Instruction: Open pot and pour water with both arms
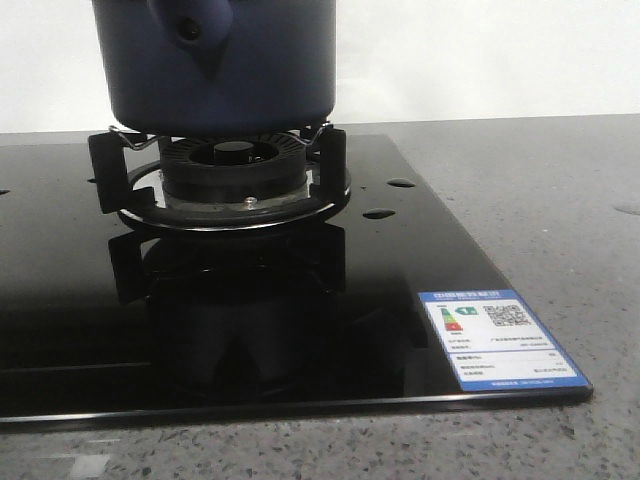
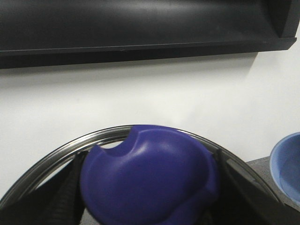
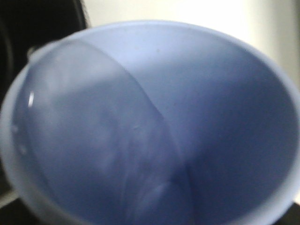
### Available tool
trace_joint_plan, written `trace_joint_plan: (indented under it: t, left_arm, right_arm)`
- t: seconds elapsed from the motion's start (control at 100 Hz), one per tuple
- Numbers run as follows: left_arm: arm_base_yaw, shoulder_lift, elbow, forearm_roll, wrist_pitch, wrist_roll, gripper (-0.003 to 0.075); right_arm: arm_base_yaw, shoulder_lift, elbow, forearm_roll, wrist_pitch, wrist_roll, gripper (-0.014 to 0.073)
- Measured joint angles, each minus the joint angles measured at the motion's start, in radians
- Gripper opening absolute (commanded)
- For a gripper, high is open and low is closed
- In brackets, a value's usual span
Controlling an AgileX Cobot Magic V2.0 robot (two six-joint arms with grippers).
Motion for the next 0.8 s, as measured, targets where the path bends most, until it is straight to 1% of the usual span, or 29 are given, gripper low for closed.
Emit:
trace_joint_plan:
  t: [0.19,0.47,0.8]
  left_arm:
    - [0.0,0.0,0.0,0.0,0.0,0.0,0.0368]
    - [0.0,0.0,0.0,0.0,0.0,0.0,0.0368]
    - [0.0,0.0,0.0,0.0,0.0,0.0,0.0368]
  right_arm:
    - [0.0,0.003,0.0,-0.162,-0.036,0.0,0.0253]
    - [0.0,0.003,0.0,-0.322,-0.092,0.0,0.0253]
    - [0.0,0.003,0.0,-0.474,-0.128,0.0,0.0253]
